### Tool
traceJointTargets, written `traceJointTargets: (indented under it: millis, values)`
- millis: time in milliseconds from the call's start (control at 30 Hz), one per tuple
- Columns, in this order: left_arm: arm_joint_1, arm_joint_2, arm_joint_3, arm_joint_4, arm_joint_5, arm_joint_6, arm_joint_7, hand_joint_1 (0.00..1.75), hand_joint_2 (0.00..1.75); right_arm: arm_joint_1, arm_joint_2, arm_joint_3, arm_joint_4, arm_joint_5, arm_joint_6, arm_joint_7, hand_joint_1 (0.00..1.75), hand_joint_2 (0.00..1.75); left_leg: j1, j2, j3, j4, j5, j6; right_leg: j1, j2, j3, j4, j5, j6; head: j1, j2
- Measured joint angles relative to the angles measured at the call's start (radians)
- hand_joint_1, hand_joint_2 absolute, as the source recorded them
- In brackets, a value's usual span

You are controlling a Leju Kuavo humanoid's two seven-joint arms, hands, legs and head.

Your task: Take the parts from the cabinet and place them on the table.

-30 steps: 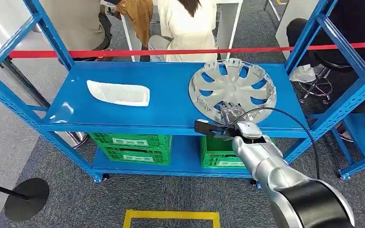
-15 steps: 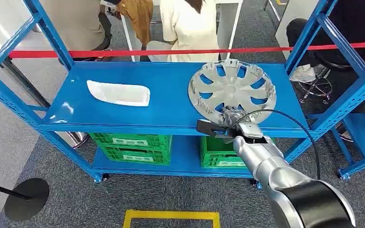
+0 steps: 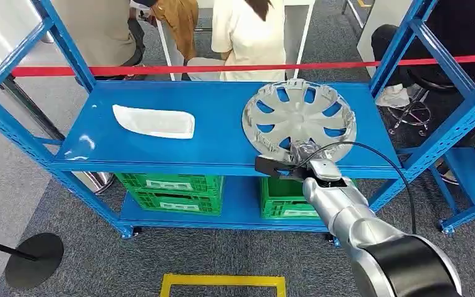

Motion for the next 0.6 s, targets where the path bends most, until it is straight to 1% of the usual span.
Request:
traceJointTargets:
  millis: [500, 600]
  values:
    - [0.005, -0.002, 0.008, 0.000, -0.014, -0.003, -0.023, 0.00, 0.00, 0.013, -0.005, 0.000, 0.000, 0.021, -0.050, -0.003, 1.75, 1.75, 0.000, 0.000, 0.005, 0.000, 0.000, 0.001, 0.000, 0.000, 0.005, 0.000, 0.000, 0.000, 0.001, 0.000]
    - [0.007, -0.002, 0.008, 0.000, -0.017, 0.002, -0.031, 0.00, 0.00, 0.016, -0.005, 0.000, 0.000, 0.026, -0.073, -0.020, 1.75, 1.75, 0.000, 0.000, 0.005, 0.000, 0.000, 0.001, 0.000, 0.000, 0.005, 0.000, 0.000, 0.000, 0.001, 0.000]
